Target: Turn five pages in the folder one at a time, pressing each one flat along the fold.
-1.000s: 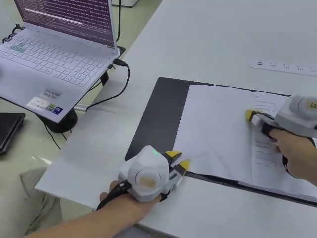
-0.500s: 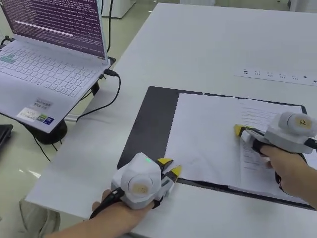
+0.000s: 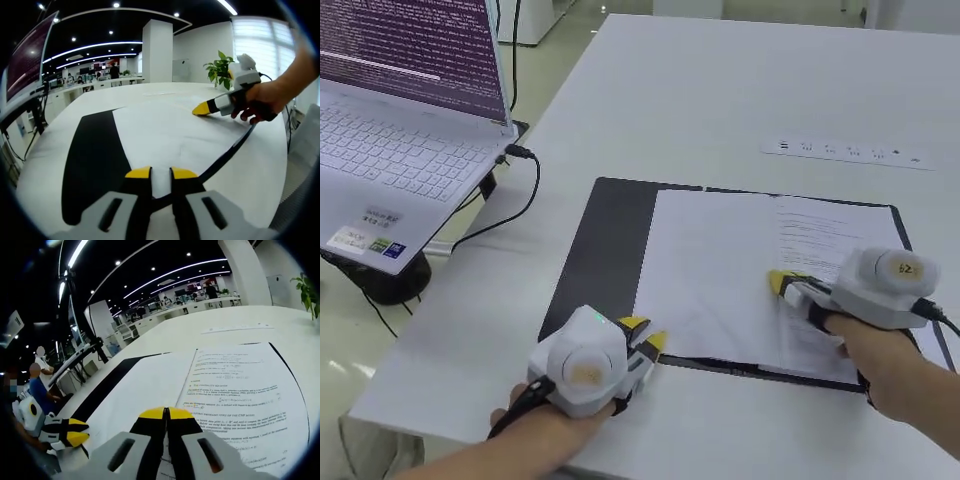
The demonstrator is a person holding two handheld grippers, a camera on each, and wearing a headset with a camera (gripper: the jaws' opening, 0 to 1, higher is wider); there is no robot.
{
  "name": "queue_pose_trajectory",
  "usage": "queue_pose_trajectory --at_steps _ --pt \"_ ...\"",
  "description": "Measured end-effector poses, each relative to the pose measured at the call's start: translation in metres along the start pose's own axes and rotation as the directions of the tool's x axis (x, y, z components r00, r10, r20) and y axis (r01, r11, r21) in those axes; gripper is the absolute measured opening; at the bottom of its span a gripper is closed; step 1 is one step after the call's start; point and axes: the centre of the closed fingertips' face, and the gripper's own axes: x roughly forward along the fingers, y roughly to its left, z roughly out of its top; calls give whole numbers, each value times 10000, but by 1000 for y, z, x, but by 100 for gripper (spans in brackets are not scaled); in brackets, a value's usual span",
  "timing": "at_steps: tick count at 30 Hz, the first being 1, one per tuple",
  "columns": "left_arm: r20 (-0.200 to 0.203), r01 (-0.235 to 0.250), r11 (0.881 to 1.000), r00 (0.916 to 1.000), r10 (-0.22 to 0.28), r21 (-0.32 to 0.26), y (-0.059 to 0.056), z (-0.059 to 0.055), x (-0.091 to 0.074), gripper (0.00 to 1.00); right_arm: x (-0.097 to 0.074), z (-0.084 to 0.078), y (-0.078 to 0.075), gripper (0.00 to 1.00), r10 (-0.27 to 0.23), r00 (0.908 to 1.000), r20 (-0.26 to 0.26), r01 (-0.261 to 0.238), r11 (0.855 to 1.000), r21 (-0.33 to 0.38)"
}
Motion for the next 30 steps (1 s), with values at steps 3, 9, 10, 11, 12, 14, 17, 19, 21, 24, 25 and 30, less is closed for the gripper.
queue_pose_trajectory --at_steps 3,9,10,11,12,14,17,19,21,24,25,30 --pt "-16 -6 10000 10000 6 7 0 0 0 12 -5 -4 4 0 61 10000 4 -61 10000 18" --pt "-1 -4 10000 10000 4 -8 0 0 0 12 -11 -12 6 0 218 9998 -27 -218 9998 6" --pt "5 -4 10000 10000 4 -9 0 0 0 12 -13 -14 7 0 228 9997 -36 -228 9997 -18" --pt "12 -5 10000 10000 5 -5 0 0 0 12 -15 -16 7 0 241 9997 -45 -241 9997 -29" --pt "14 -3 10000 10000 3 7 0 0 0 12 -17 -18 7 0 273 9996 -64 -273 9996 10" --pt "11 -3 10000 10000 3 12 0 0 0 12 -20 -22 9 0 331 9994 -98 -331 9994 -42" --pt "9 1 10000 10000 -1 15 0 0 0 12 -26 -29 13 0 437 9989 -168 -438 9990 -104" --pt "12 1 10000 10000 -1 15 0 0 0 12 -30 -33 16 0 528 9984 -197 -530 9985 -141" --pt "20 2 10000 10000 -2 6 0 0 0 12 -33 -36 17 0 580 9981 -227 -584 9981 -179" --pt "37 6 10000 10000 -6 4 0 0 0 12 -39 -40 20 0 661 9974 -291 -667 9976 -195" --pt "39 6 10000 10000 -6 5 0 0 0 12 -41 -42 21 0 674 9973 -304 -680 9975 -208" --pt "36 3 10000 10000 -3 14 0 0 0 12 -51 -50 26 0 882 9953 -405 -891 9958 -202"
